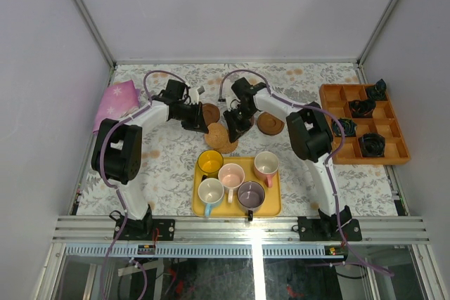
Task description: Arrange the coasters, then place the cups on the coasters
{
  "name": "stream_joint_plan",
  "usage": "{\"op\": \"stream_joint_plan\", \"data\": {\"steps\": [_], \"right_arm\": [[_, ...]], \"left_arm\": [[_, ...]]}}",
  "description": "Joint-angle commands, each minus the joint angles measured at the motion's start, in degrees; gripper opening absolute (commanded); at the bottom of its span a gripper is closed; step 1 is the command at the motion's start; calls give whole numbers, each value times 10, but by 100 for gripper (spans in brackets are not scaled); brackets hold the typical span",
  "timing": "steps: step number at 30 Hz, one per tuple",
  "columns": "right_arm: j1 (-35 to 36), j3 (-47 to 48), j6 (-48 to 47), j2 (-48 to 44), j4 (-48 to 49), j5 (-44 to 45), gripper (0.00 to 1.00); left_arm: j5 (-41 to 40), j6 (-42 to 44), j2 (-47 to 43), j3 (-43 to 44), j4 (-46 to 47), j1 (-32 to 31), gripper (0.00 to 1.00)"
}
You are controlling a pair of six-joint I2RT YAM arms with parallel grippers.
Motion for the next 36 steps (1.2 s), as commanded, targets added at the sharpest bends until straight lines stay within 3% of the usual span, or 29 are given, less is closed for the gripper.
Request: {"op": "stream_joint_plan", "data": {"steps": [1,7,14,23,31,36], "right_arm": [[4,-23,7,4,-24,82,19],[4,-48,30,8,-57,190,17],[3,-116,48,-16,-80,252,16],[-18,-212,86,-76,-81,278,13],[-88,-259,121,-113,-78,290,9],[-130,-266,140,-129,-86,323,7]], "left_arm": [[-6,0,-4,-12,14,6,0],[-21,6,-15,-12,-1,22,0],[-71,6,-35,-12,-49,33,0],[-143,-35,-49,-38,-98,50,0],[-186,-100,-34,-54,-83,81,0],[-225,-121,-31,-54,-82,100,20]]}}
